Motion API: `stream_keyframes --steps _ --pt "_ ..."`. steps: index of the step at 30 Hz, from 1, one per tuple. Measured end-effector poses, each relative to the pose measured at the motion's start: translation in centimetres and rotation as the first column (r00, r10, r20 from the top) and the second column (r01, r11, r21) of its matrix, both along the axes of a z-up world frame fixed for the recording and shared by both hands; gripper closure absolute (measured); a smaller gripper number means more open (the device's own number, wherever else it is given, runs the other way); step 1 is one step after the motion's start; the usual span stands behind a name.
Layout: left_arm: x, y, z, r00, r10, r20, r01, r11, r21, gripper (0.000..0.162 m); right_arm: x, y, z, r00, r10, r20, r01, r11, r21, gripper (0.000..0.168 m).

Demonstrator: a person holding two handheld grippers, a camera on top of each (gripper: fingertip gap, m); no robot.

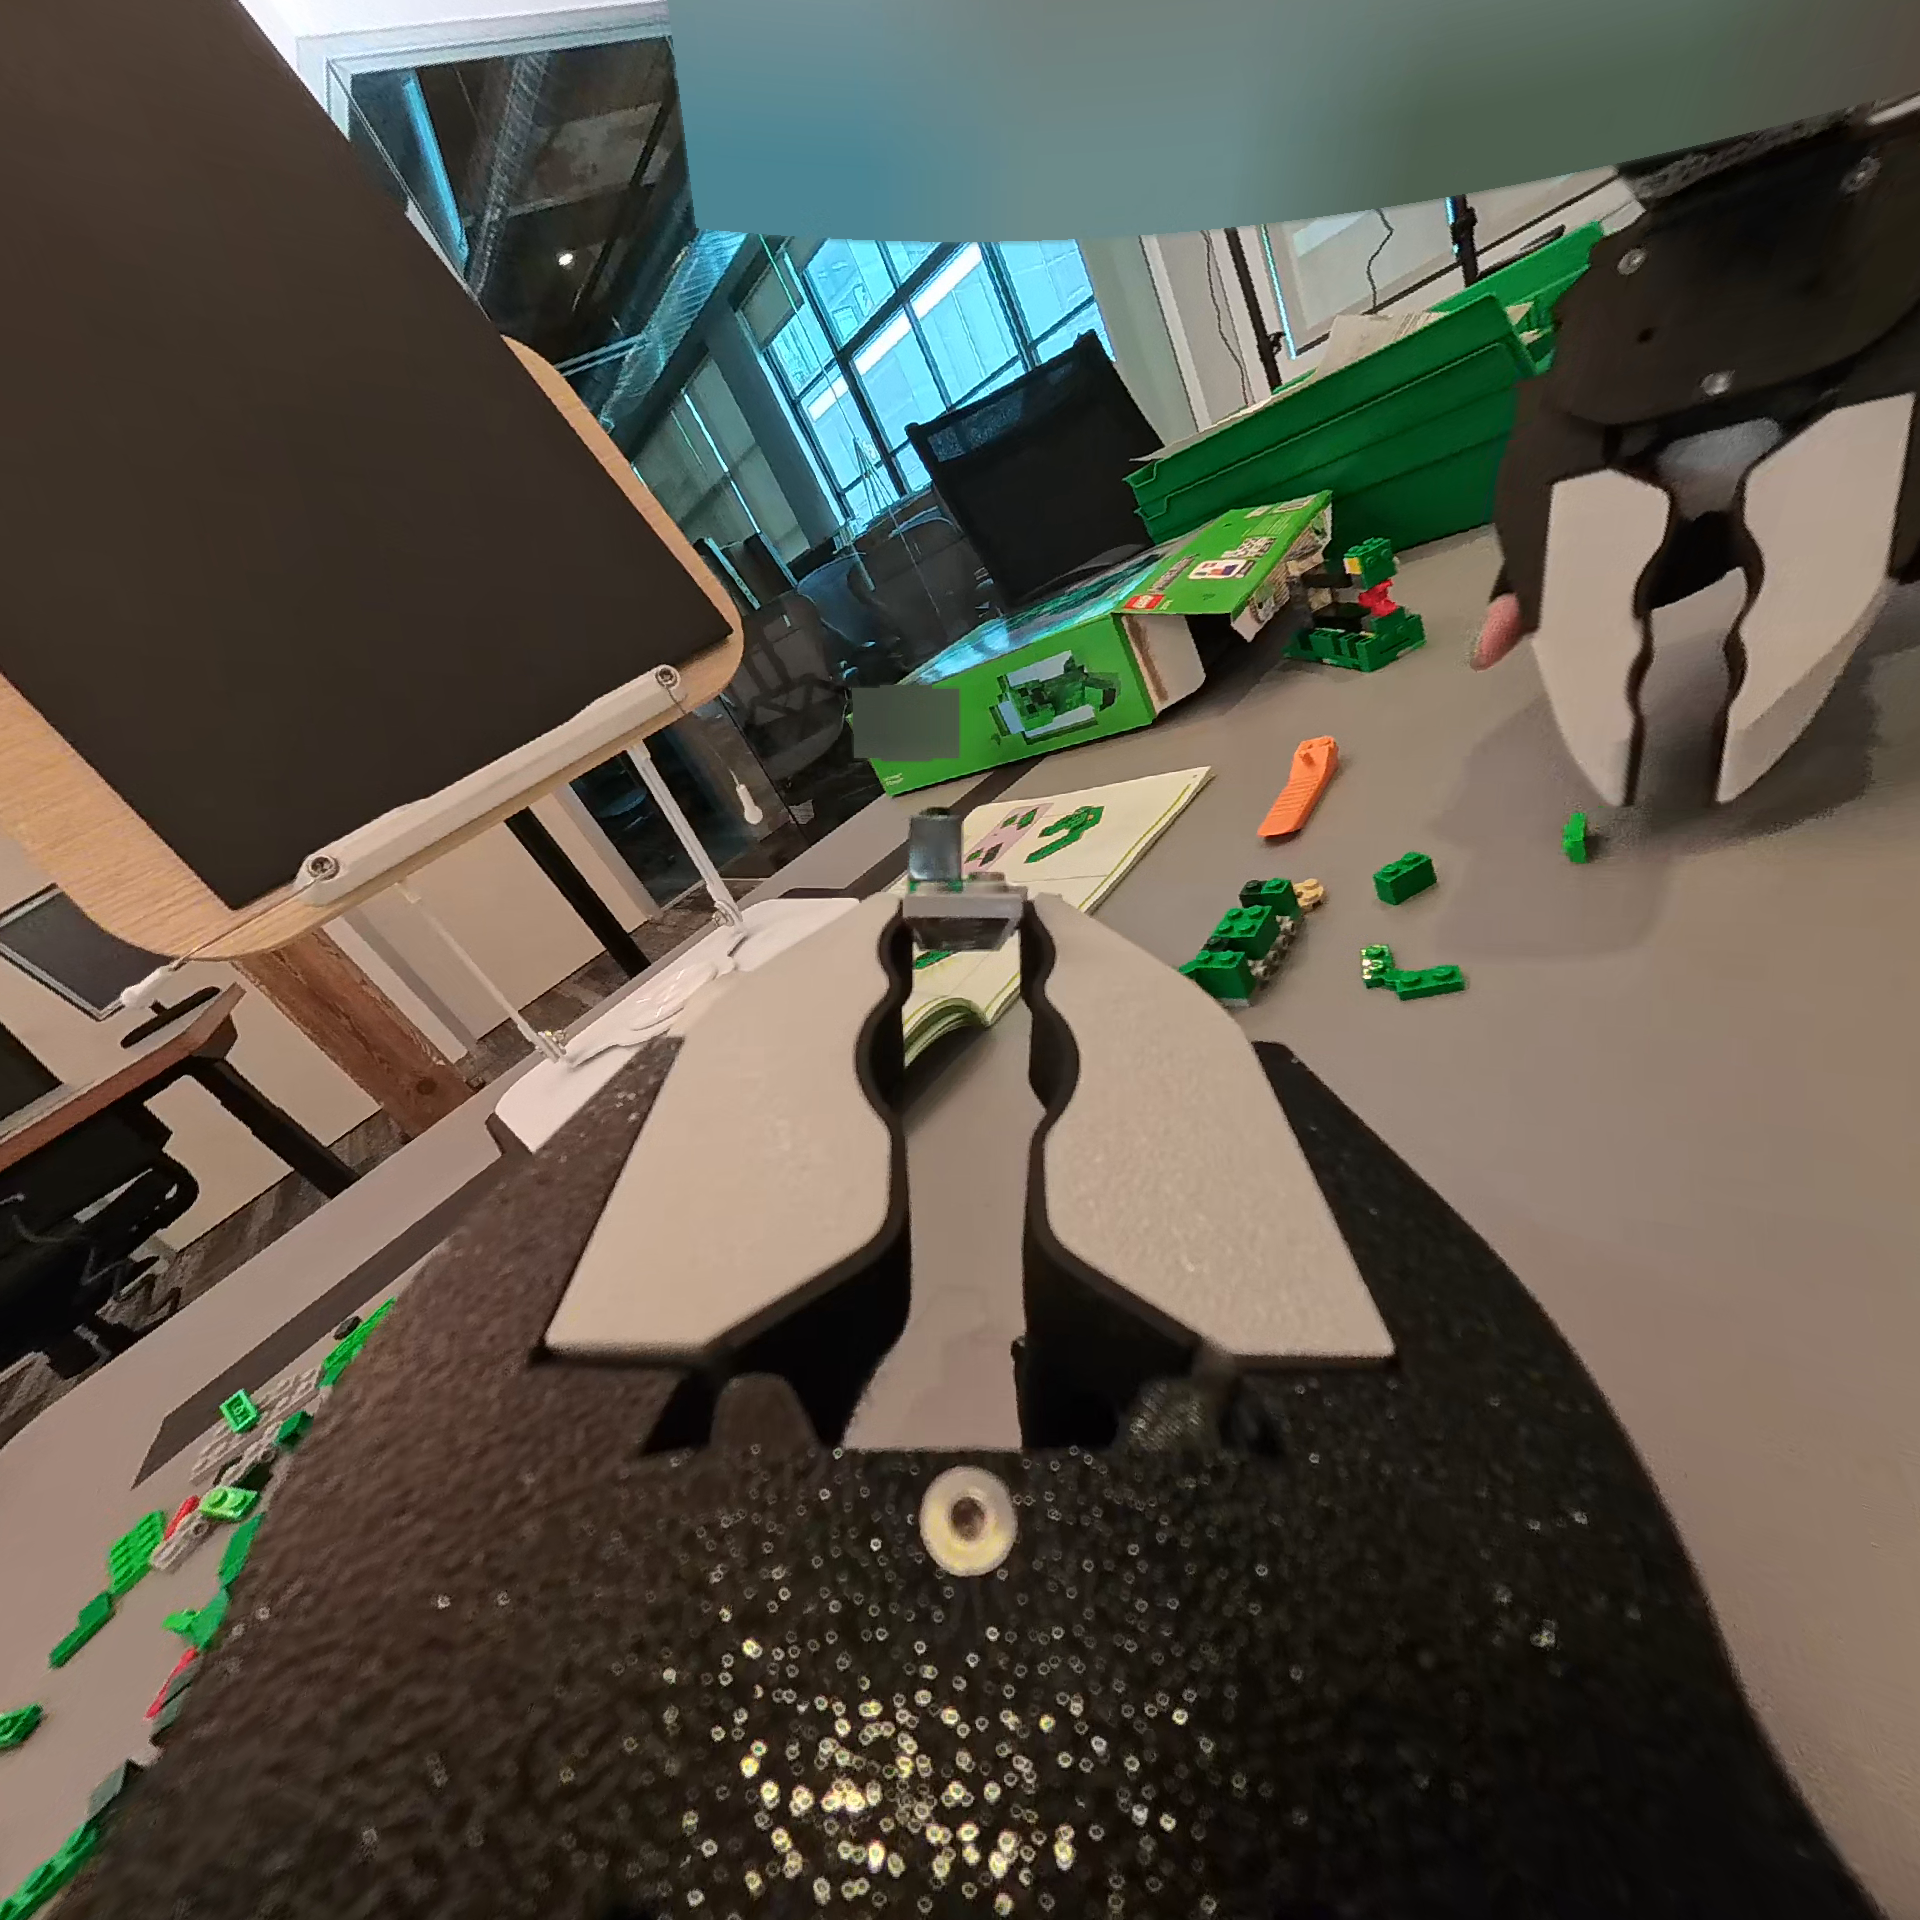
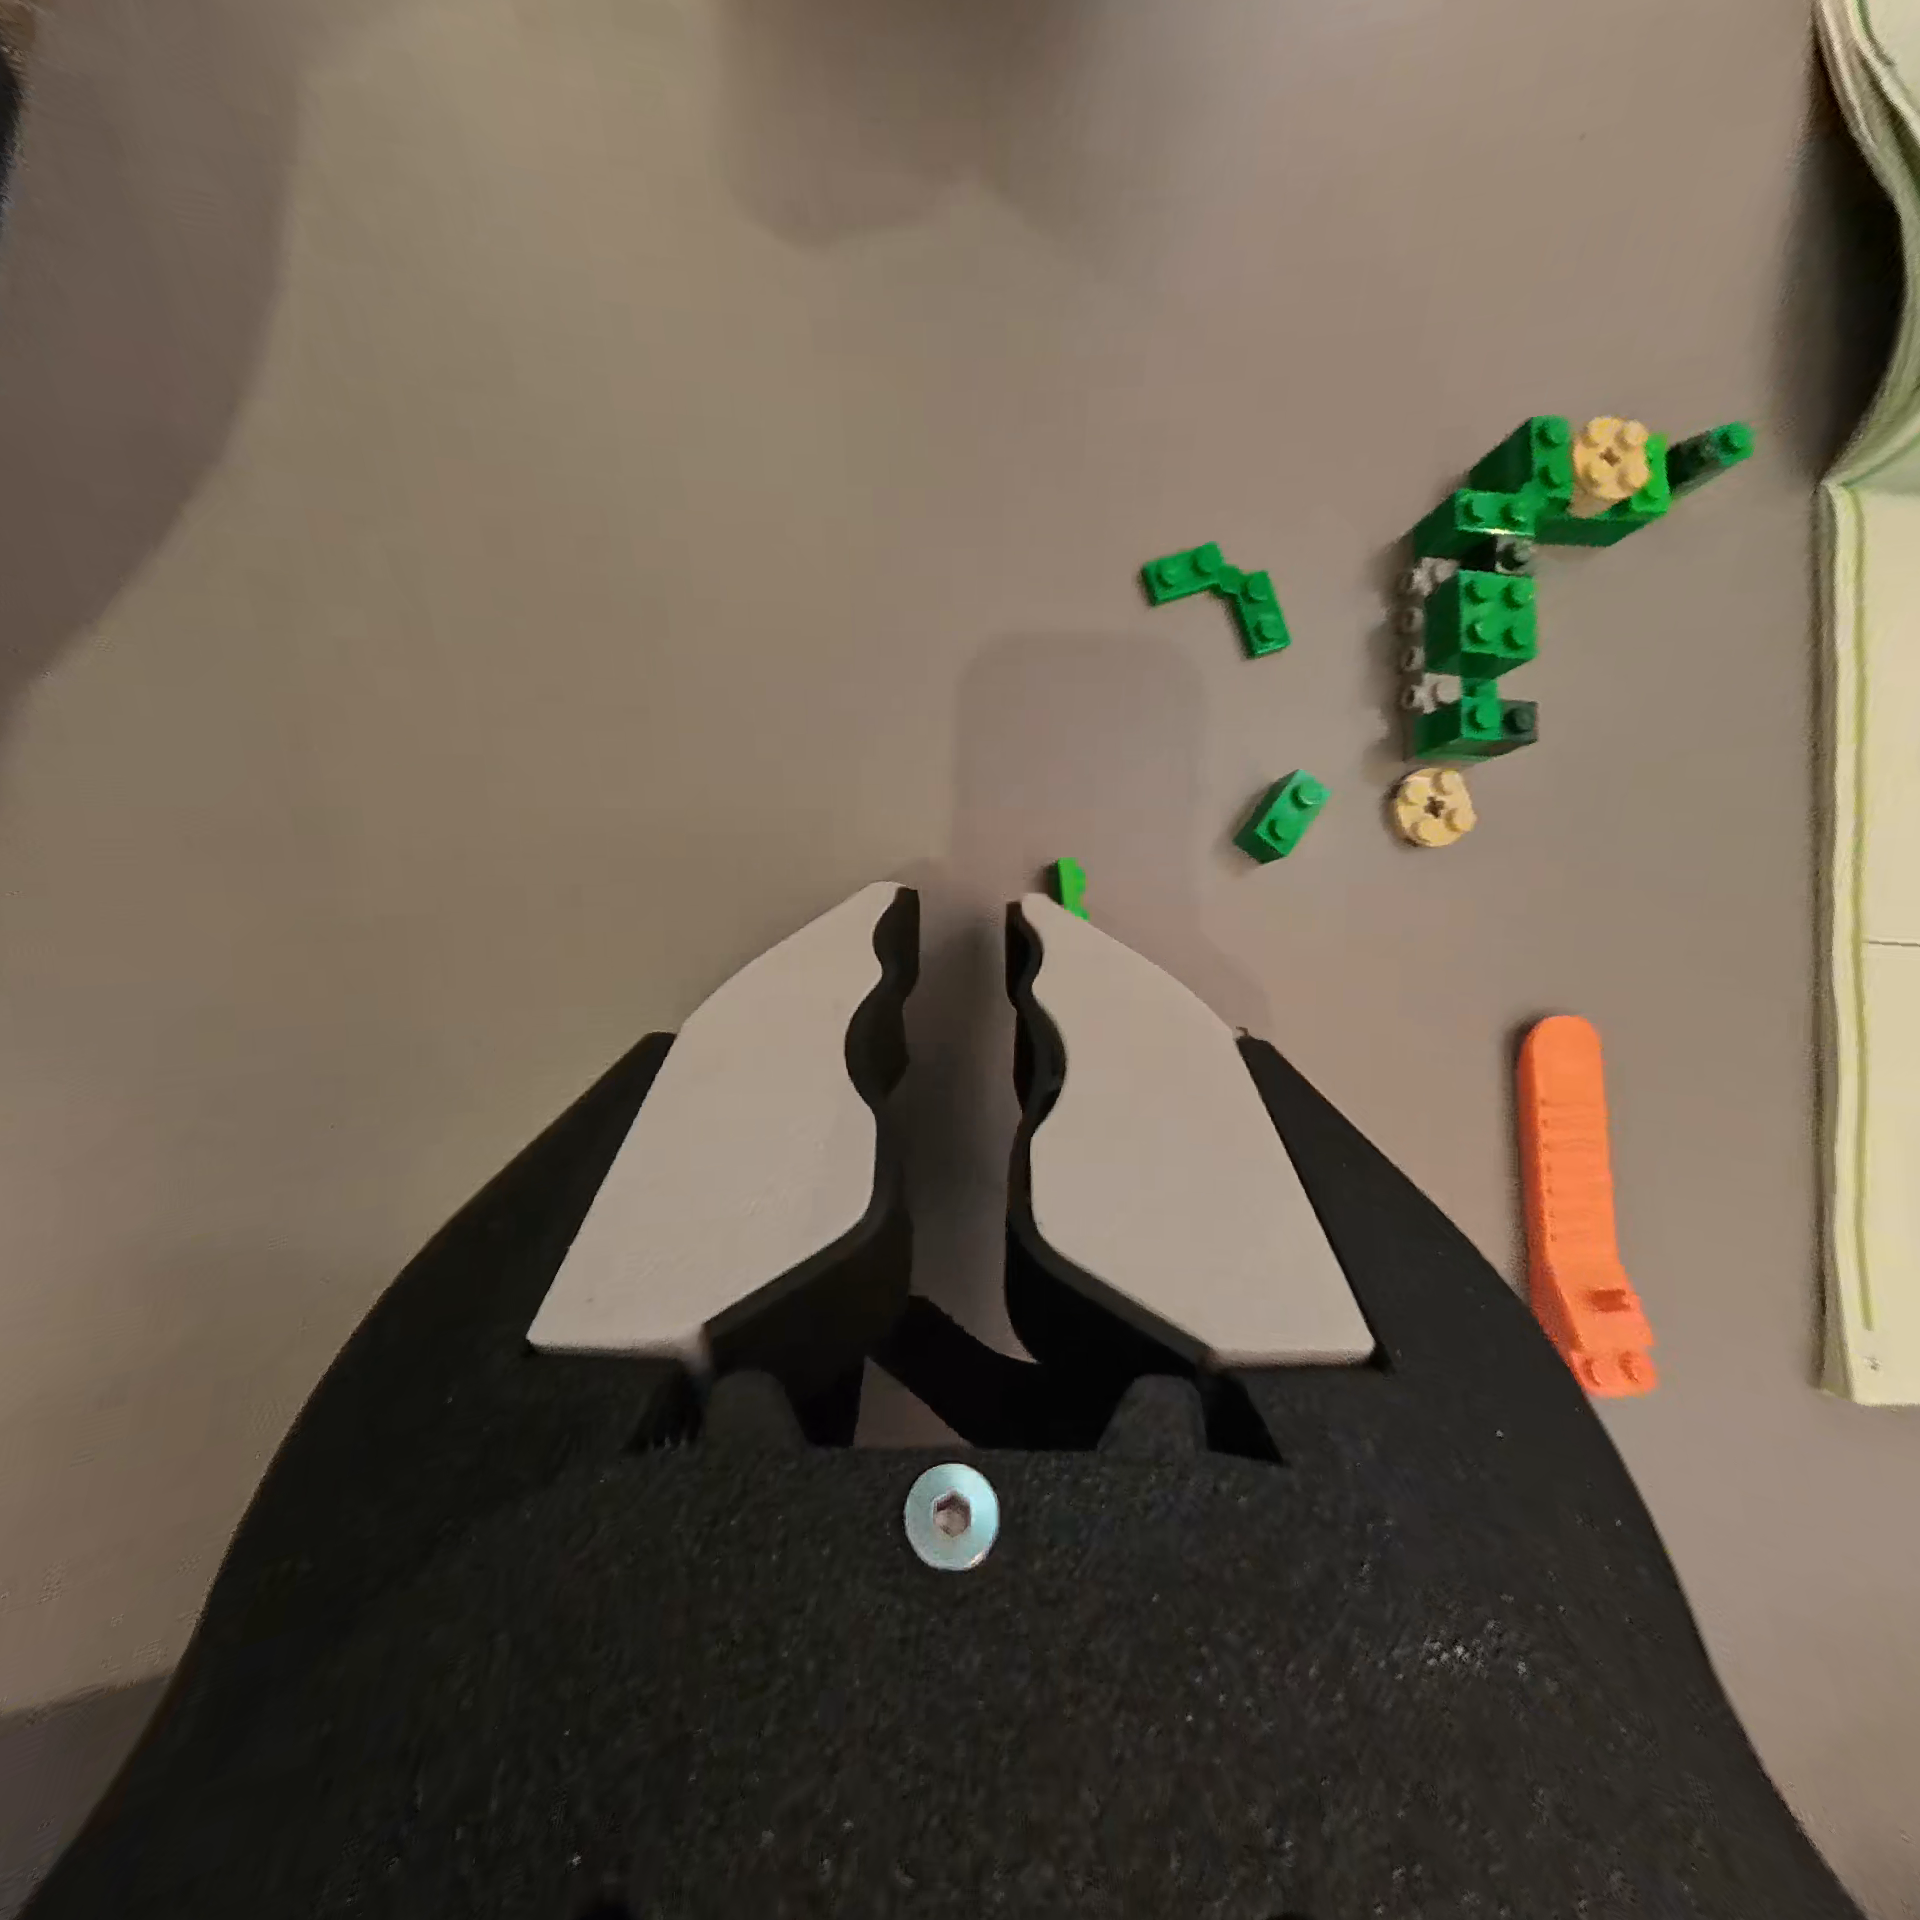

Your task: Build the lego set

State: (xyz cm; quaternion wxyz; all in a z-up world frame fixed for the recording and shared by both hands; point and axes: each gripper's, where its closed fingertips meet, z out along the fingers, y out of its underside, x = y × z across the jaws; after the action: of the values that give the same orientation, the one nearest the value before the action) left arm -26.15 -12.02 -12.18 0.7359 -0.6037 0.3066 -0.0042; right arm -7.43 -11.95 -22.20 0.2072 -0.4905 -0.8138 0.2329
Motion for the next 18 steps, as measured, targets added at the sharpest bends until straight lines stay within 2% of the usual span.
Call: stream_keyframes --steps 3,5,8,12,18 --pt "0.1 0.0 -0.1 1.000 -0.009 0.000 0.009 1.000 -0.005 0.144 -0.3 0.5 0.7 0.998 -0.032 -0.052 0.033 0.999 0.027 0.153" --pt "0.2 0.0 -0.1 1.000 -0.013 -0.002 0.013 1.000 -0.005 0.144 -0.7 1.2 0.6 0.995 -0.072 -0.070 0.076 0.996 0.056 0.144" --pt "0.3 0.0 -0.1 1.000 -0.018 -0.003 0.018 1.000 -0.008 0.144 -0.3 1.2 -0.7 0.998 -0.066 0.005 0.066 0.996 0.068 0.136" --pt "0.3 -0.1 -0.2 1.000 -0.015 -0.001 0.015 1.000 -0.010 0.144 -0.1 0.1 0.4 0.999 -0.001 -0.049 0.004 0.999 0.046 0.159" --pt "0.4 0.0 -0.3 1.000 -0.018 -0.006 0.018 1.000 -0.017 0.144 -0.2 -0.8 0.9 0.993 -0.110 -0.042 0.106 0.991 -0.081 0.157"
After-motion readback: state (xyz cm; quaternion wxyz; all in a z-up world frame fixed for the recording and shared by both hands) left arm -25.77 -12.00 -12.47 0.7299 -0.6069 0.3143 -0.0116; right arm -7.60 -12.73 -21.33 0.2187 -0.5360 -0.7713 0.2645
